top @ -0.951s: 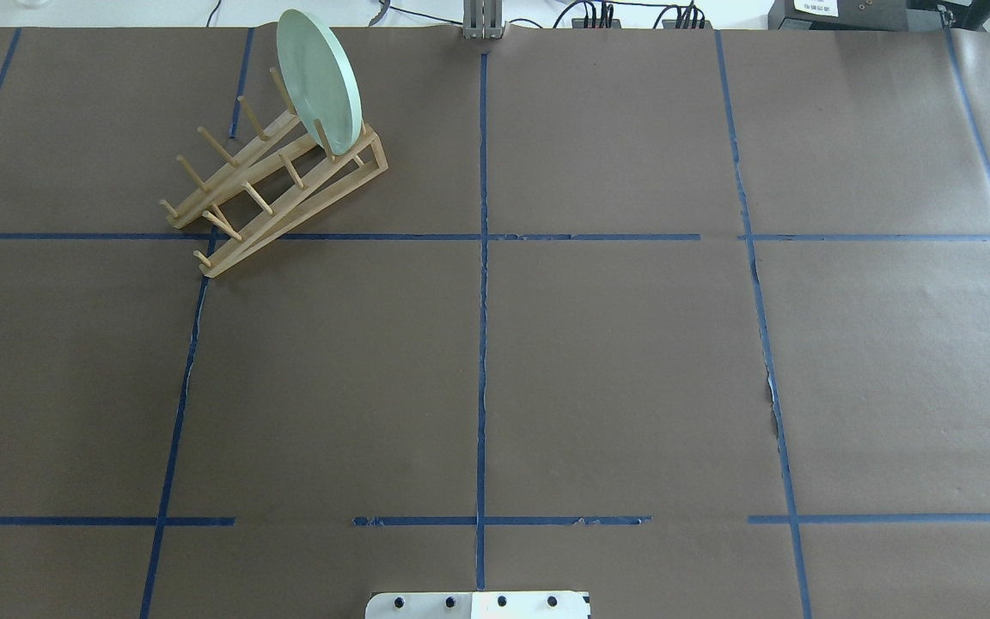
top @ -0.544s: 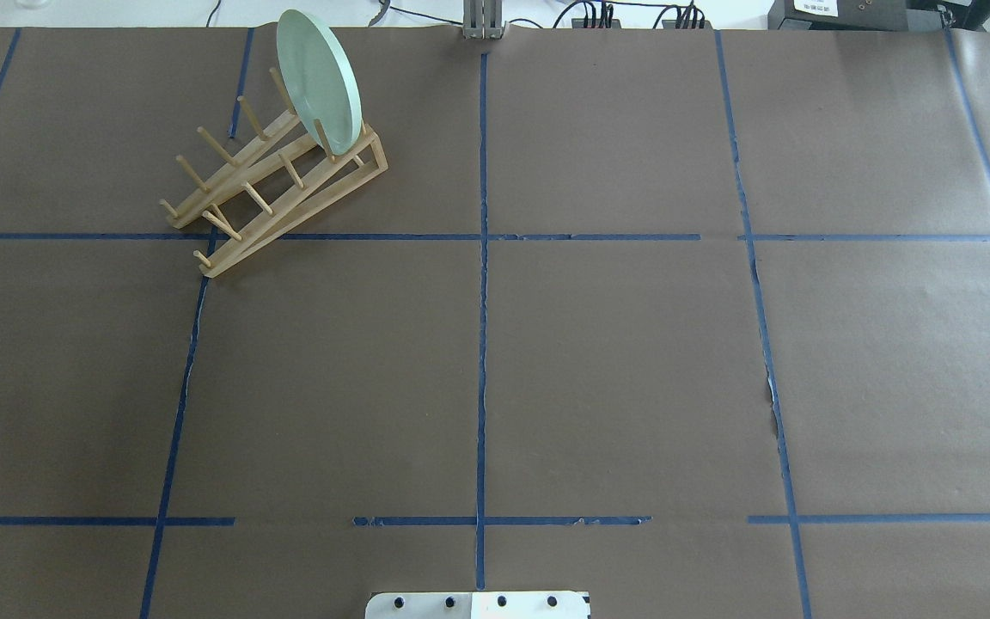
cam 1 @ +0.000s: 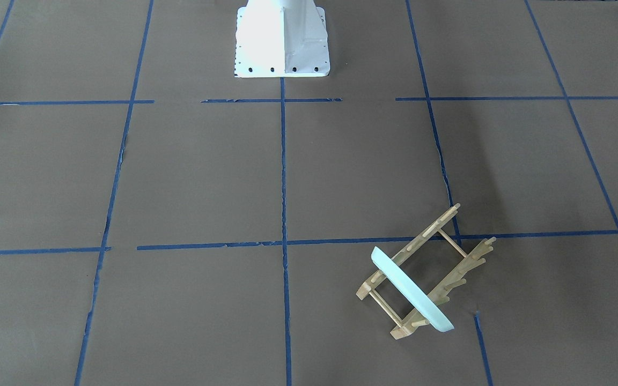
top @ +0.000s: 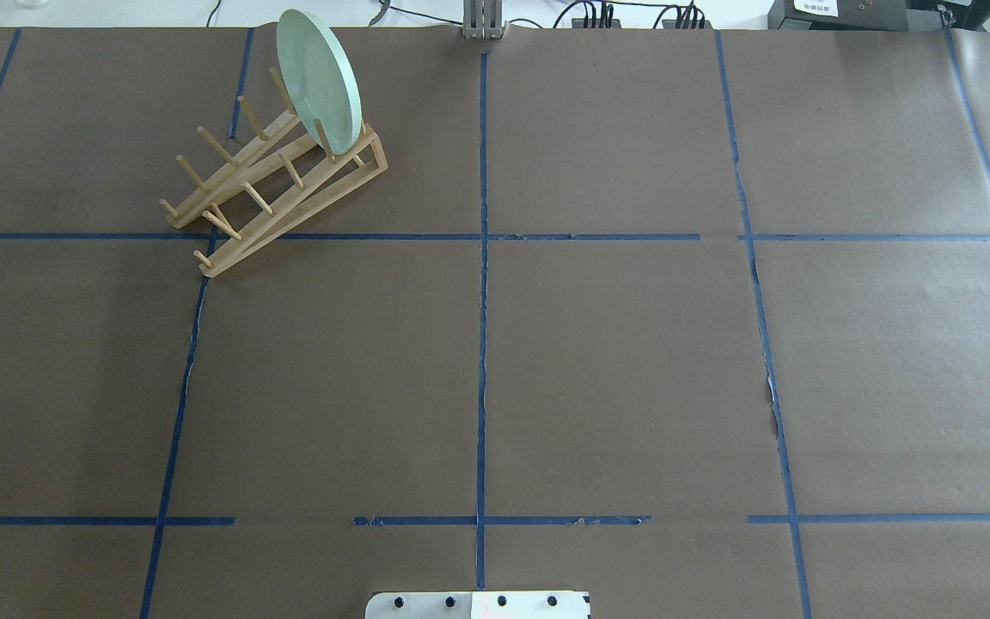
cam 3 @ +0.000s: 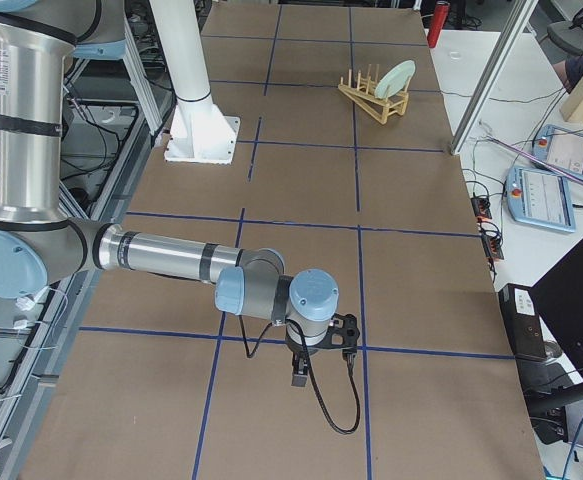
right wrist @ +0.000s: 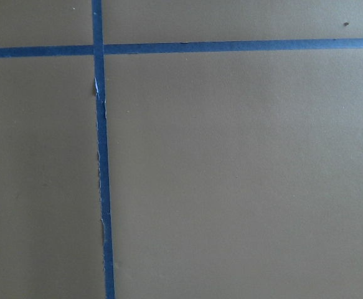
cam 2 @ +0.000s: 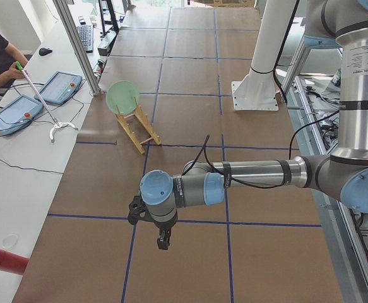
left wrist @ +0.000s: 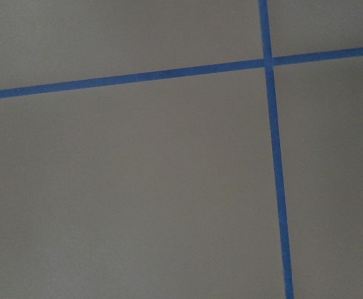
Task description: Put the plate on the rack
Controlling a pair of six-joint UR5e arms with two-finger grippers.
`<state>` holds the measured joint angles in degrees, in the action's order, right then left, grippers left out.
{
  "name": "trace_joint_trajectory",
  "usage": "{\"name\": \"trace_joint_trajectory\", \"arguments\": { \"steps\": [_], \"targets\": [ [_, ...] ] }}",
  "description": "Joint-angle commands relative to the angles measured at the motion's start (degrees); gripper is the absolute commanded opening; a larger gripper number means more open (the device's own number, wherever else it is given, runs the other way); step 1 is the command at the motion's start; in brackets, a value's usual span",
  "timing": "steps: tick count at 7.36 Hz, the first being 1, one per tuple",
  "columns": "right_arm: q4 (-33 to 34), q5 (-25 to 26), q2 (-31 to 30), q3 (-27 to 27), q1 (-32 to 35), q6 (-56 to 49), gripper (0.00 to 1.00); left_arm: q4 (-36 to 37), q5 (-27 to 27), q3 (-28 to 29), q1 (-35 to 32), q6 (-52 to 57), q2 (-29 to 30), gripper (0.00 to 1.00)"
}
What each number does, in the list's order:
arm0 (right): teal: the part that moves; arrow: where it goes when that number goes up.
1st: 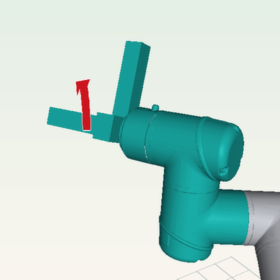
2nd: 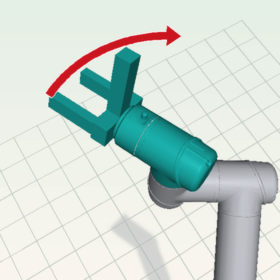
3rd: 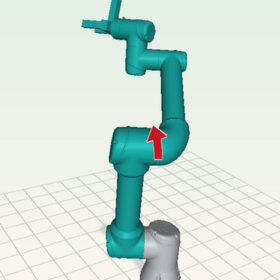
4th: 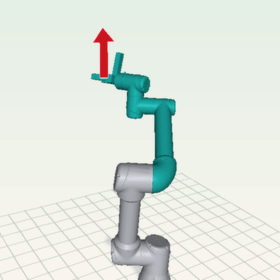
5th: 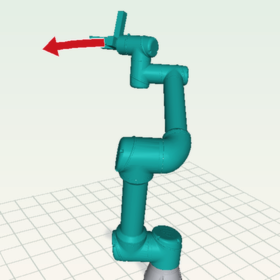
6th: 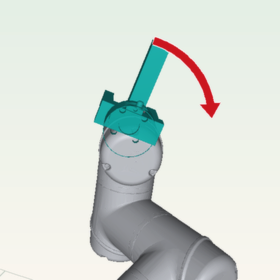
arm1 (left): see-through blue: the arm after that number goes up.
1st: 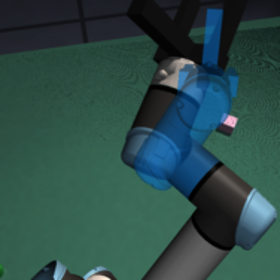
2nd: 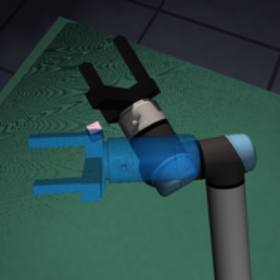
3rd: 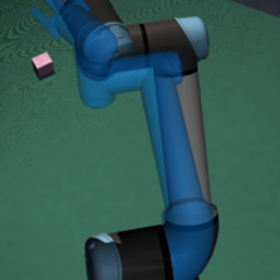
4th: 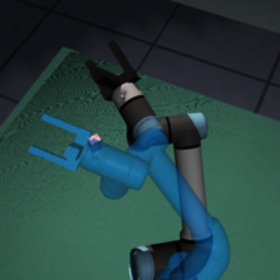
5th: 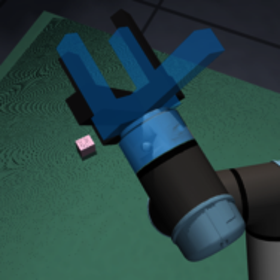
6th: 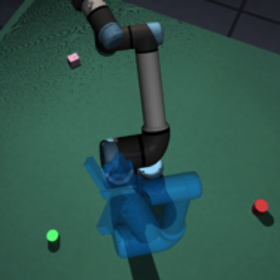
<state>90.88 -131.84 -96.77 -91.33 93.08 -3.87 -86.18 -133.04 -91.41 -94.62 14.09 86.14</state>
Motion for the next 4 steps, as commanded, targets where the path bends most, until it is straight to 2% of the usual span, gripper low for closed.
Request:
{"name": "trace_joint_trajectory", "arguments": {
  "steps": [1,2,4],
  "targets": [
    [0.00,0.00,0.00,0.01,0.00,0.00,1.00,0.84,0.06,-3.13,-0.04,-0.03,0.52,1.00],
    [0.00,0.00,0.00,-0.08,0.00,0.00,1.00,0.84,0.06,-4.63,-0.04,-0.21,0.52,1.00],
    [0.00,0.00,0.00,0.01,0.00,0.00,1.00,0.31,-0.21,-3.86,0.05,-0.21,0.52,1.00]
  ]
}}
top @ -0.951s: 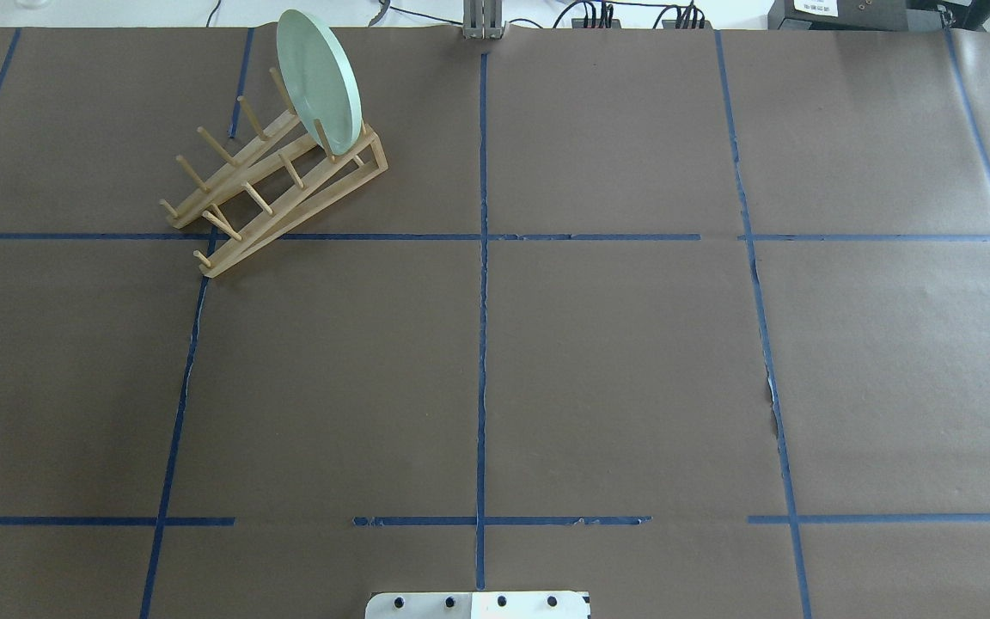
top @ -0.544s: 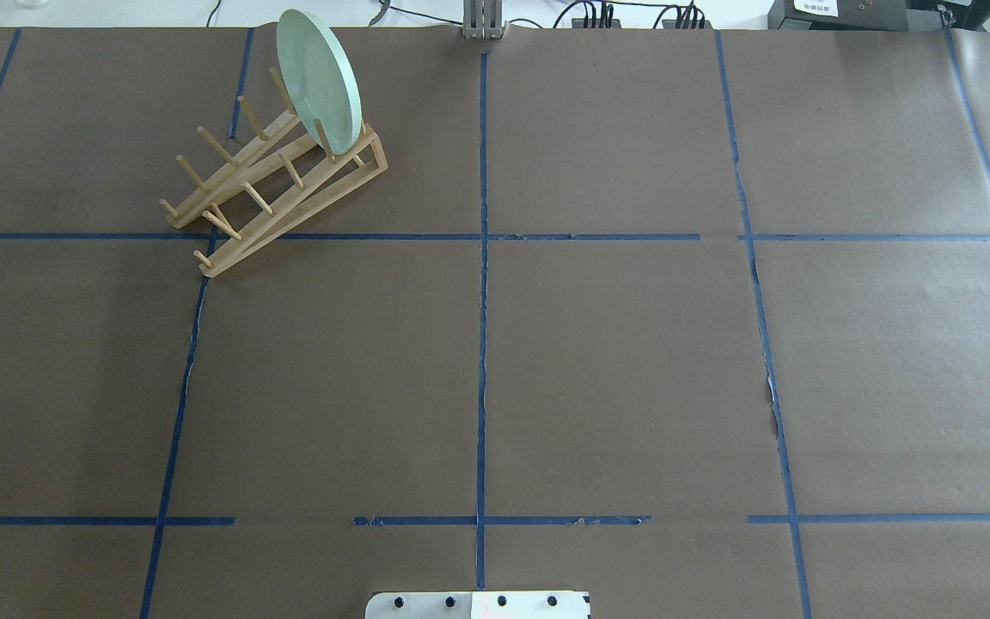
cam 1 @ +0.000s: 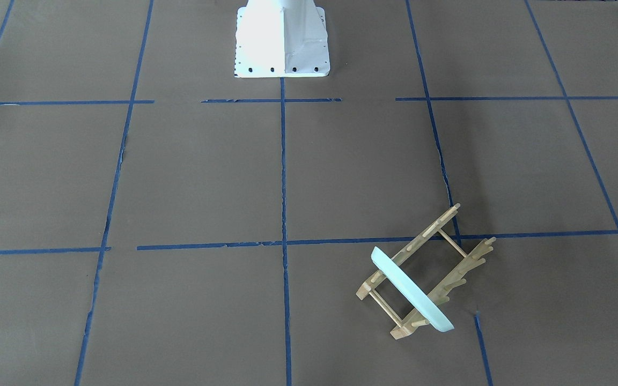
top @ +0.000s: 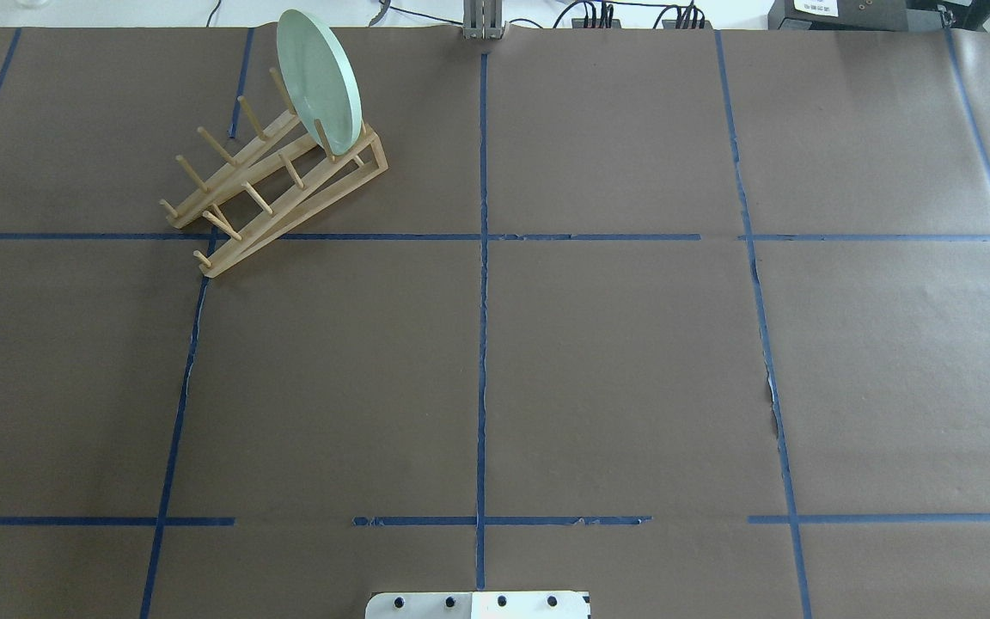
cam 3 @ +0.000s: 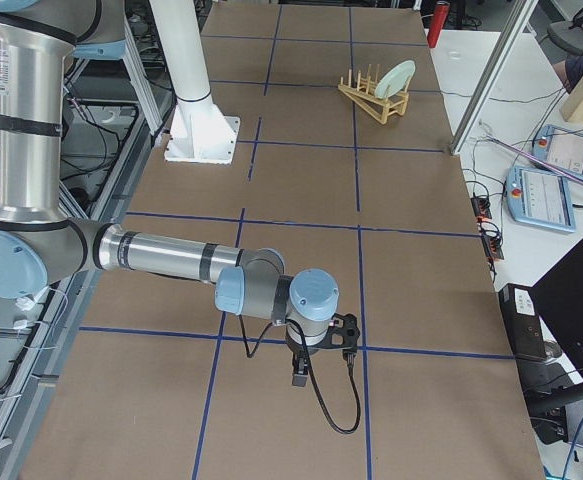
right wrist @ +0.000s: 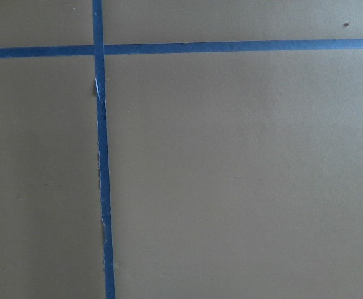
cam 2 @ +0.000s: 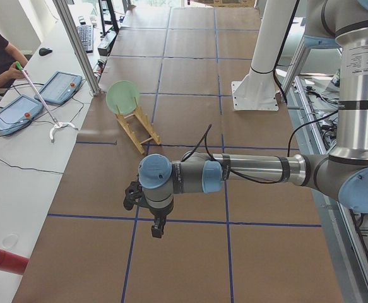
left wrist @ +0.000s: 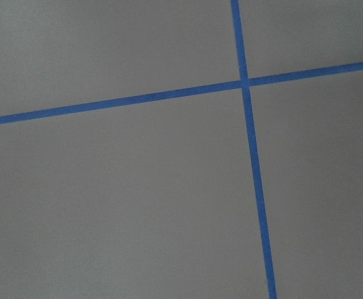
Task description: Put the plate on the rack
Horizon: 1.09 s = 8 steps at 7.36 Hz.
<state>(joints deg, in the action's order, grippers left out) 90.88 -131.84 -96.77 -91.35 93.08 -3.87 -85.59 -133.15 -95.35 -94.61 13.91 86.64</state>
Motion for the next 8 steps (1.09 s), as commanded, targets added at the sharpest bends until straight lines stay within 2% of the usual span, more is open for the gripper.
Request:
{"name": "trace_joint_trajectory", "arguments": {
  "steps": [1,6,8],
  "targets": [
    [0.00,0.00,0.00,0.03,0.00,0.00,1.00,-0.46,-0.09,0.51,0.13,0.06,0.02,1.00],
    [0.00,0.00,0.00,0.03,0.00,0.00,1.00,0.68,-0.09,1.83,0.13,-0.55,1.07,1.00],
    [0.00,0.00,0.00,0.03,0.00,0.00,1.00,-0.01,-3.77,1.66,0.22,-9.64,1.07,1.00]
  ]
}}
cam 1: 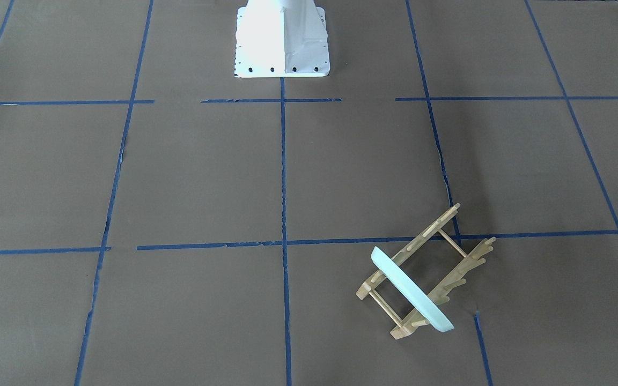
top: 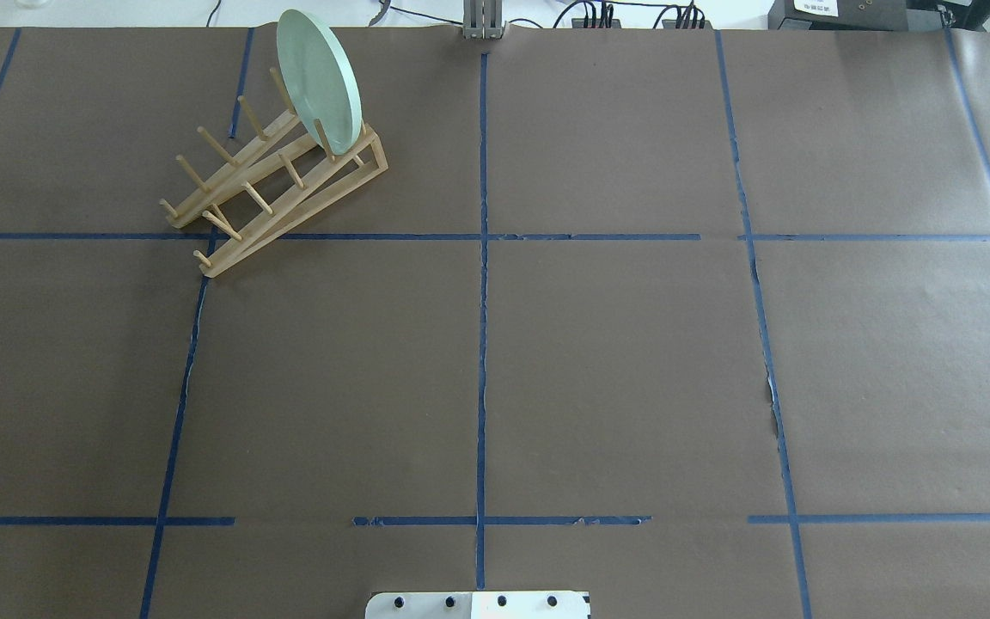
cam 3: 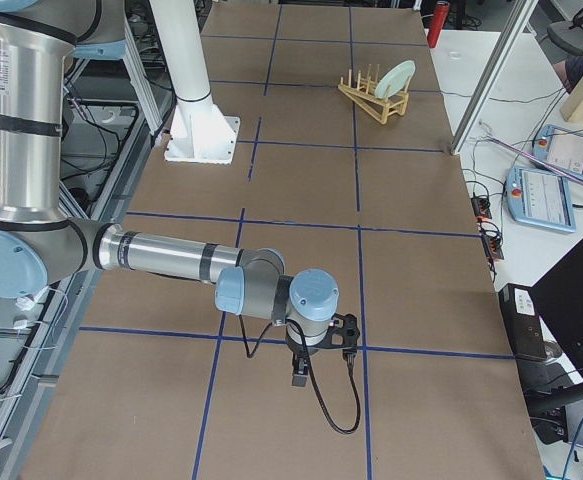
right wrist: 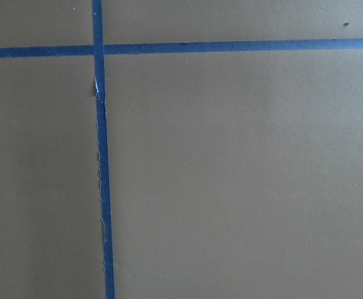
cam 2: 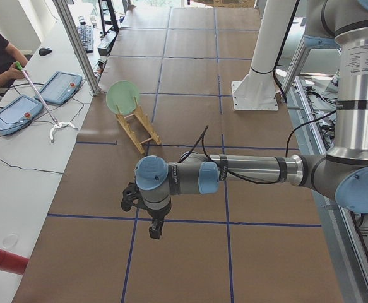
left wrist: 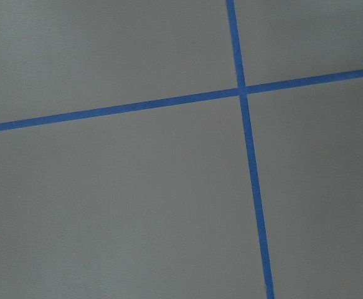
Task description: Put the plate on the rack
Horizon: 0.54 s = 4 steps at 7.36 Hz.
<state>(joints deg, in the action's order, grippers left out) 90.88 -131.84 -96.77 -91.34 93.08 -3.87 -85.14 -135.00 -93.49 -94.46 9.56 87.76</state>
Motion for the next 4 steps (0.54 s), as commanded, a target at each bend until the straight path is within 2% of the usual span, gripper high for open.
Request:
{"name": "trace_joint_trajectory", "arguments": {
  "steps": [1,4],
  "targets": [
    [0.00,0.00,0.00,0.02,0.00,0.00,1.00,-0.55,-2.11,-0.29,0.15,-5.95,-0.13,1.00],
    [0.00,0.00,0.00,0.02,0.00,0.00,1.00,-0.64,-1.76,-0.72,0.24,-5.35,0.22,1.00]
  ]
}}
